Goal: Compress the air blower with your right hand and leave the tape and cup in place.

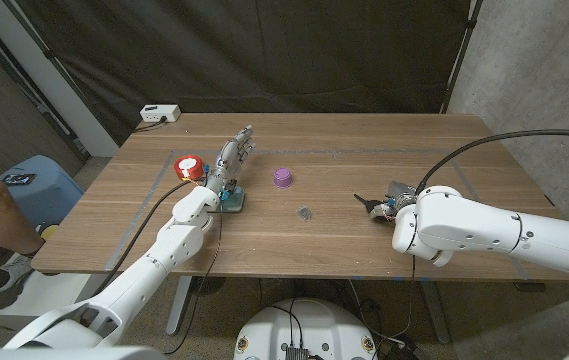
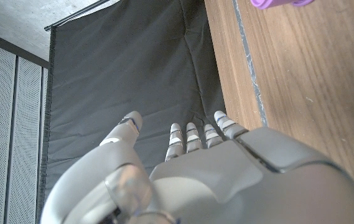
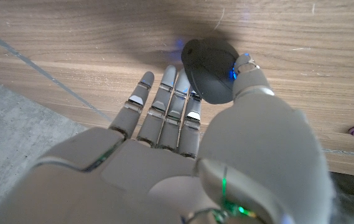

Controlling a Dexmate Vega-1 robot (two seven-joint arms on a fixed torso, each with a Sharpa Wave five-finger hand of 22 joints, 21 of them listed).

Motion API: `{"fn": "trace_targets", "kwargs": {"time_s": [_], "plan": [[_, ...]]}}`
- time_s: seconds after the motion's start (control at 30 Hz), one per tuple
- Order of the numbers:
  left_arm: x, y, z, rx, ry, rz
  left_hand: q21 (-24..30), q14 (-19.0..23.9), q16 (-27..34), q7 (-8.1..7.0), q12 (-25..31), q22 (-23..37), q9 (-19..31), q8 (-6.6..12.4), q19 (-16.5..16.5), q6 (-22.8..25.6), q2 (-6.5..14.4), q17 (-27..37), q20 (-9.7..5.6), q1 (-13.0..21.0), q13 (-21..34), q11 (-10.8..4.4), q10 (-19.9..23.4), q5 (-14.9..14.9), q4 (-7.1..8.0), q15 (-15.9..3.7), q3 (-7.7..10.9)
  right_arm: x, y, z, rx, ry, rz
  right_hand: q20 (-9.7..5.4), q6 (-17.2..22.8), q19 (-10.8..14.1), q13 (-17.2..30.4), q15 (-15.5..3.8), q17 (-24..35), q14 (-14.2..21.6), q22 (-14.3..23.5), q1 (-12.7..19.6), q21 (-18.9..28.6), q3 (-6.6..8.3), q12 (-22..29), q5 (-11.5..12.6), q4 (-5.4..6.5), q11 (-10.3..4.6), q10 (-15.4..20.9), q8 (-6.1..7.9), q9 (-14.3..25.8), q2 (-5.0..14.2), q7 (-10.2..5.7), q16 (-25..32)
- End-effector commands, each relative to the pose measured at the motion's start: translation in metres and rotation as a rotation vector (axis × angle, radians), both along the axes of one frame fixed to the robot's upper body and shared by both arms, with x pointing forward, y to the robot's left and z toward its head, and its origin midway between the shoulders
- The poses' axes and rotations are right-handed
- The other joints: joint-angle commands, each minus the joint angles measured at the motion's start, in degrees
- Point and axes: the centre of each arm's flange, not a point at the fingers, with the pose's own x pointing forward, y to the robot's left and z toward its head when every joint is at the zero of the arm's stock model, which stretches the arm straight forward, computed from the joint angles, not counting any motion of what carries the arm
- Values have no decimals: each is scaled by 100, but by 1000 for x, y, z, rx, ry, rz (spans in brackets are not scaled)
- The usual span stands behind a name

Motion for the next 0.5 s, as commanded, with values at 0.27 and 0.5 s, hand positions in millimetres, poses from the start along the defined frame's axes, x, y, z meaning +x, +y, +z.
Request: {"fn": "trace_targets", "kwargs": {"time_s": [0.27, 0.5], "plan": [[-3, -3, -2, 2, -1, 1, -18, 26, 1, -7, 14, 11, 28, 0, 60, 37, 15, 16, 16, 68, 31, -18, 41, 39, 1, -4, -15, -9, -1, 7, 37, -43, 5, -28, 50, 52, 4, -424, 23, 50, 23, 70, 33, 23, 24, -18, 30, -25, 63, -13, 10, -12, -7, -15], [-6, -3, -3, -2, -5, 4, -18, 24, 0, -8, 14, 11, 28, -1, 60, 35, 15, 16, 17, 70, 31, -18, 42, 39, 1, -5, -17, -13, -2, 13, 47, -70, 7, -28, 50, 49, 4, -419, 35, 65, 24, 31, 26, 4, 26, -27, 59, -25, 57, -28, 14, -10, 3, -18]]}}
